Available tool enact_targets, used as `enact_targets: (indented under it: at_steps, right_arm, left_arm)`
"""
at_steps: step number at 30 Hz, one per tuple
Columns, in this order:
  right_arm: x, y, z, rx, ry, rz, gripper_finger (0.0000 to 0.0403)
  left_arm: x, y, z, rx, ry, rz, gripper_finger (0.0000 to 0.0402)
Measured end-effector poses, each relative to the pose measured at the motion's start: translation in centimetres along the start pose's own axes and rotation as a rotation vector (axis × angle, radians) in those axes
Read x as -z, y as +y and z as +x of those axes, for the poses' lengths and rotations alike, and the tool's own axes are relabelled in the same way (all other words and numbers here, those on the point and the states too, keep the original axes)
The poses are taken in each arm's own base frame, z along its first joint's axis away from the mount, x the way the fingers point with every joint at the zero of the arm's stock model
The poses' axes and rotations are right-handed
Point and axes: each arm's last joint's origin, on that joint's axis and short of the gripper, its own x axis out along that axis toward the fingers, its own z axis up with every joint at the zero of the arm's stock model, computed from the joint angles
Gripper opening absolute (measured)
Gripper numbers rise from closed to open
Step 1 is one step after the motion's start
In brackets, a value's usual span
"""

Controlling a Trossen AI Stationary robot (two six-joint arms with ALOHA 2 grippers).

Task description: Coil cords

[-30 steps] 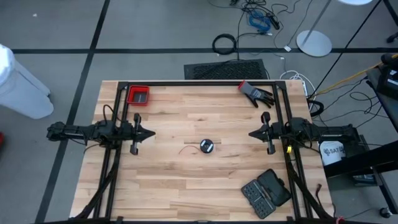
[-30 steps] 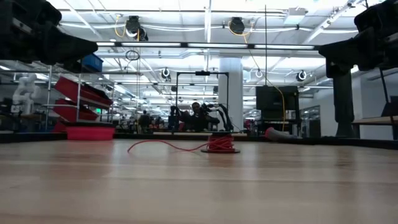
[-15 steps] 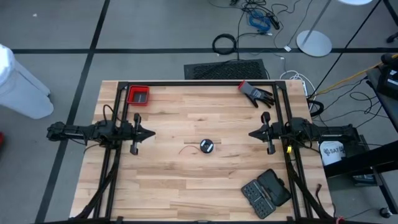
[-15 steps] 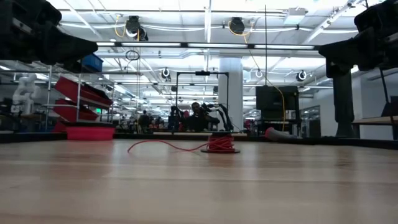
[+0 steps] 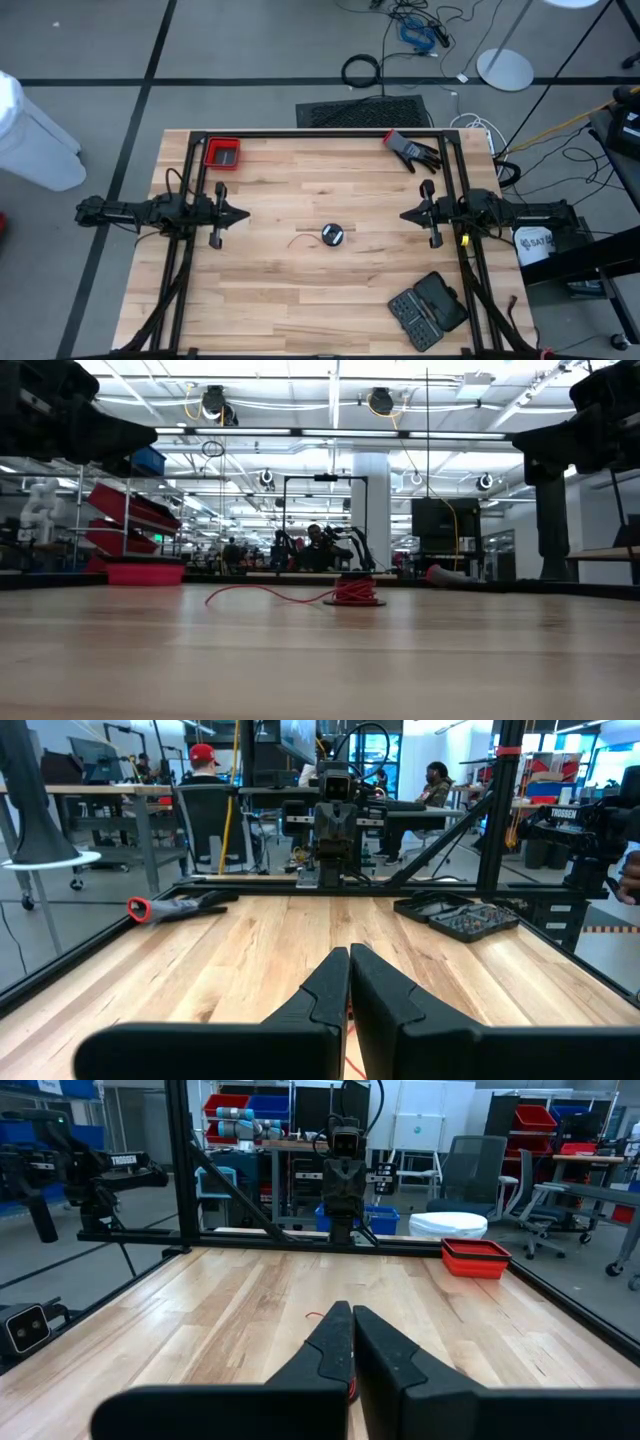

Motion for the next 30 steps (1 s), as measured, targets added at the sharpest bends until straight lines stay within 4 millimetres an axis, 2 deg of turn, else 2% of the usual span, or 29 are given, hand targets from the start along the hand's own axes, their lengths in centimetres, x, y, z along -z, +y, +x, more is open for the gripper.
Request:
enact_targets:
  at_steps: [5, 8, 14, 22, 30]
  right_arm:
    - [-0.1, 0.0, 0.0, 0.003, -0.014, -0.041, 0.0000]
    - [-0.2, 0.0, 0.0, 0.004, -0.023, 0.050, 0.0000]
    - [-1.5, -0.1, -0.1, 0.026, -0.122, 0.063, 0.0000]
    - [-6.5, -0.2, -0.6, 0.030, -0.198, 0.023, 0.0000]
    - [-14.5, -0.5, 0.8, 0.061, -0.177, 0.001, 0.0000]
  left_arm:
    - [0.0, 0.0, 0.0, 0.000, 0.000, 0.000, 0.0020]
    - [0.0, 0.0, 0.0, 0.000, 0.000, 0.000, 0.0020]
    - [0.0, 0.0, 0.0, 0.000, 0.000, 0.000, 0.0020]
    - [0.0, 0.0, 0.0, 0.000, 0.000, 0.000, 0.0020]
    - [0.0, 0.0, 0.0, 0.000, 0.001, 0.000, 0.0020]
